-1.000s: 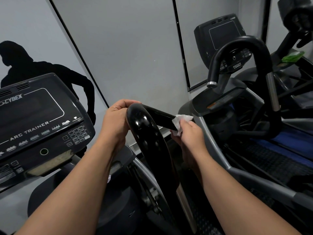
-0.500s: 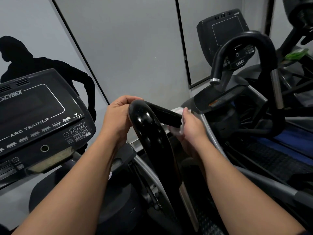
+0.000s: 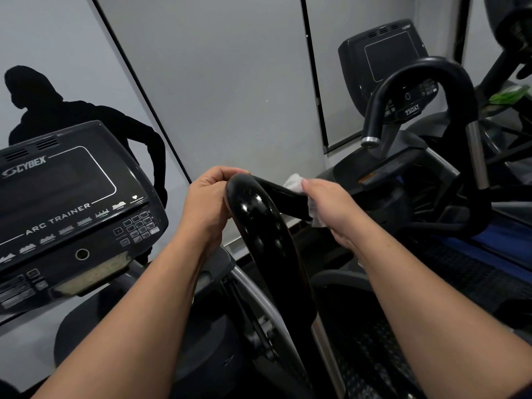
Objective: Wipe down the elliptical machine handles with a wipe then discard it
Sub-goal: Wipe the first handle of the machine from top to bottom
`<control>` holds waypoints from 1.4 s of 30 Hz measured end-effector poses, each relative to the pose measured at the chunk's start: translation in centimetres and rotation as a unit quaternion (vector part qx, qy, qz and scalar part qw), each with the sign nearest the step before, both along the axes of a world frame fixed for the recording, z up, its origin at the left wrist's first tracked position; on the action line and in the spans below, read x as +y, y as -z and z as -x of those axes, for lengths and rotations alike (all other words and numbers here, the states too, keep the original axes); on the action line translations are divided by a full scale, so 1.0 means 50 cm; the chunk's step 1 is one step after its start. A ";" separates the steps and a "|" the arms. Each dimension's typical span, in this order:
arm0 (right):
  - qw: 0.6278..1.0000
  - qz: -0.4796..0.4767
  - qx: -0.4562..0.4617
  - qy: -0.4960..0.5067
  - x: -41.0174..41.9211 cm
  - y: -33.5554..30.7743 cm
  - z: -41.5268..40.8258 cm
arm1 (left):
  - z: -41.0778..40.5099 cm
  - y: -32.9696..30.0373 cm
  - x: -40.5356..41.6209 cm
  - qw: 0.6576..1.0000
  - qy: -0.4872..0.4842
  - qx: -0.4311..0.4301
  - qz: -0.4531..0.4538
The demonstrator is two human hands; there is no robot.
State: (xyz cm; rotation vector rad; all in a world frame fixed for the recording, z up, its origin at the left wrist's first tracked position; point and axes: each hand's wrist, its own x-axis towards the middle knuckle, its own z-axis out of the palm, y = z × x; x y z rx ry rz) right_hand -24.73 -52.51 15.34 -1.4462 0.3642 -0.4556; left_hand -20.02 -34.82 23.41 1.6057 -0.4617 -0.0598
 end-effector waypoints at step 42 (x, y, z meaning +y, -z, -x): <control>0.996 -0.053 -0.059 -0.032 -0.034 0.042 -0.004 | 0.004 -0.001 -0.002 1.000 0.005 0.005 0.008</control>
